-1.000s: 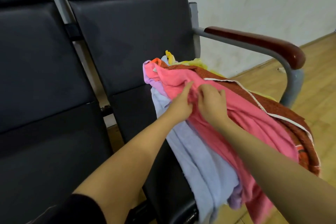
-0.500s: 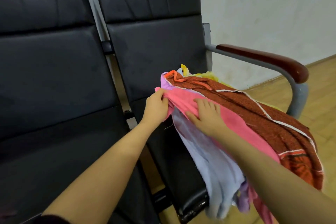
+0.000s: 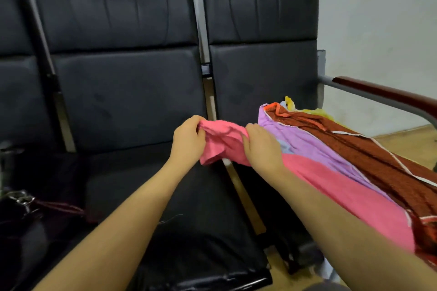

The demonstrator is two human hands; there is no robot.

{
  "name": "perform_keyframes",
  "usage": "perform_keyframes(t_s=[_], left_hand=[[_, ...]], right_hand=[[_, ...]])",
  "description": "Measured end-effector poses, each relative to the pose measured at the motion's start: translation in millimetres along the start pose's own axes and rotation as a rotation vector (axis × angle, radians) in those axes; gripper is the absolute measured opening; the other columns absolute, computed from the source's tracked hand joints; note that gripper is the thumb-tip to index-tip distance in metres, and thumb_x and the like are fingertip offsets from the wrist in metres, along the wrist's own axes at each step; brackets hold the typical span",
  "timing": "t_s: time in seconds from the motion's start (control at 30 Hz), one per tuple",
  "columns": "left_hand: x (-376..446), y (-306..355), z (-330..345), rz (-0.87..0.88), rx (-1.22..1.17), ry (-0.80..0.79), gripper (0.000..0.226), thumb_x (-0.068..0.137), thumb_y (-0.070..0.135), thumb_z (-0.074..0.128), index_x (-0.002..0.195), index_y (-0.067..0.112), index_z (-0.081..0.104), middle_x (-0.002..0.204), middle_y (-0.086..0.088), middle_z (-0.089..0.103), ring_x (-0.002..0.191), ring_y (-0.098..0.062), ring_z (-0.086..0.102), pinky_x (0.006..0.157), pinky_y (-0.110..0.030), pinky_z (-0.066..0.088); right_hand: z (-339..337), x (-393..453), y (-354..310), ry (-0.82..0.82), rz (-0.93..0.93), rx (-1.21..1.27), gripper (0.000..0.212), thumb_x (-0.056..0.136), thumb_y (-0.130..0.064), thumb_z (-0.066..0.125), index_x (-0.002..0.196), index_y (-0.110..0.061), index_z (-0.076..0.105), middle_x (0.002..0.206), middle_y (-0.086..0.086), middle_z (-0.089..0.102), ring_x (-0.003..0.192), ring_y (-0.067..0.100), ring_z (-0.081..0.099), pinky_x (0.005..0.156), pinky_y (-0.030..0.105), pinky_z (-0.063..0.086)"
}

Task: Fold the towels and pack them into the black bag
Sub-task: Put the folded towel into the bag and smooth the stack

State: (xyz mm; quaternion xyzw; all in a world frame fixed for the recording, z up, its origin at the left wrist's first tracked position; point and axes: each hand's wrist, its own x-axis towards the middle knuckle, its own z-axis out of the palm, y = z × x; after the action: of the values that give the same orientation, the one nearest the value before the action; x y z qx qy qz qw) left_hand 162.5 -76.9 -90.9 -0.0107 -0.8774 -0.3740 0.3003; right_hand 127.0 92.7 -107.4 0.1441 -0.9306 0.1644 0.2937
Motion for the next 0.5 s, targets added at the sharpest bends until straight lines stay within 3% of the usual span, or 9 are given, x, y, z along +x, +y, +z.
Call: perform_keyframes(t_s=[0.07,0.1,0.13,0.2,0.3,0.37,0.43,0.47,0.5], left_hand=[[-7,-15,-25,-0.013,0.03,0.026,0.023,0.093,0.001,0.044,0.099,0.011,0.064,0.097,0.001,0.064,0.086,-0.01,0.057,0.067,-0.011,0.039],[-11,-22,-37,-0.018,0.048,0.038,0.026,0.091,-0.003,0.044,0.098,0.011,0.065,0.098,0.0,0.064,0.087,-0.01,0.056,0.071,-0.012,0.039],[-15,-29,-49,-0.022,0.063,0.048,0.029,0.089,-0.005,0.043,0.097,0.011,0.066,0.1,0.0,0.064,0.089,-0.009,0.056,0.074,-0.013,0.039],[-23,-42,-70,-0.033,0.09,0.061,0.031,0.088,-0.005,0.043,0.098,0.012,0.067,0.103,-0.001,0.063,0.091,-0.011,0.057,0.079,-0.019,0.043],[-34,-64,-96,-0.083,0.143,0.097,0.031,0.088,-0.001,0.043,0.099,0.013,0.068,0.104,-0.003,0.061,0.093,-0.017,0.058,0.083,-0.034,0.049],[-41,-80,-111,-0.118,0.158,0.13,0.029,0.089,0.0,0.043,0.1,0.012,0.068,0.104,-0.004,0.061,0.092,-0.018,0.058,0.081,-0.032,0.049],[-47,-94,-124,-0.15,0.137,0.168,0.027,0.089,0.0,0.045,0.101,0.008,0.068,0.103,-0.006,0.061,0.09,-0.015,0.056,0.078,-0.023,0.043],[-50,-101,-130,-0.17,0.121,0.186,0.027,0.089,-0.001,0.046,0.102,0.007,0.068,0.103,-0.007,0.061,0.089,-0.013,0.055,0.076,-0.018,0.039],[-53,-107,-135,-0.189,0.112,0.204,0.027,0.089,-0.002,0.046,0.102,0.006,0.068,0.102,-0.008,0.062,0.088,-0.012,0.054,0.075,-0.014,0.036]], right_hand=[[5,1,-29,0.06,-0.124,-0.124,0.018,0.079,-0.013,0.043,0.07,-0.011,0.057,0.069,0.007,0.055,0.059,0.027,0.058,0.049,0.03,0.04],[8,0,-42,0.099,-0.183,-0.162,0.01,0.075,-0.013,0.05,0.067,-0.012,0.056,0.067,0.006,0.053,0.055,0.026,0.055,0.046,0.029,0.037],[11,1,-55,0.096,-0.242,-0.164,0.006,0.072,-0.01,0.059,0.067,-0.012,0.056,0.067,0.006,0.052,0.055,0.026,0.053,0.046,0.029,0.036],[14,-1,-82,0.076,-0.275,-0.153,0.019,0.066,-0.006,0.074,0.068,-0.011,0.057,0.066,0.006,0.052,0.054,0.026,0.053,0.047,0.029,0.036],[22,-1,-122,0.09,-0.312,-0.13,0.023,0.062,-0.003,0.076,0.067,-0.013,0.056,0.059,0.003,0.053,0.046,0.024,0.055,0.047,0.026,0.033],[31,-2,-147,0.078,-0.347,-0.098,0.023,0.064,-0.003,0.076,0.067,-0.013,0.056,0.056,0.002,0.054,0.043,0.024,0.055,0.049,0.026,0.029],[40,-3,-168,0.033,-0.377,-0.122,0.012,0.078,-0.008,0.069,0.079,-0.011,0.058,0.066,0.004,0.061,0.054,0.025,0.062,0.054,0.029,0.029],[44,-2,-178,-0.004,-0.384,-0.122,0.002,0.089,-0.012,0.057,0.091,-0.01,0.057,0.079,0.005,0.065,0.068,0.028,0.065,0.058,0.031,0.029],[48,-3,-190,-0.06,-0.359,-0.11,0.012,0.098,-0.015,0.044,0.1,-0.01,0.054,0.091,0.006,0.065,0.081,0.031,0.065,0.061,0.032,0.028]])
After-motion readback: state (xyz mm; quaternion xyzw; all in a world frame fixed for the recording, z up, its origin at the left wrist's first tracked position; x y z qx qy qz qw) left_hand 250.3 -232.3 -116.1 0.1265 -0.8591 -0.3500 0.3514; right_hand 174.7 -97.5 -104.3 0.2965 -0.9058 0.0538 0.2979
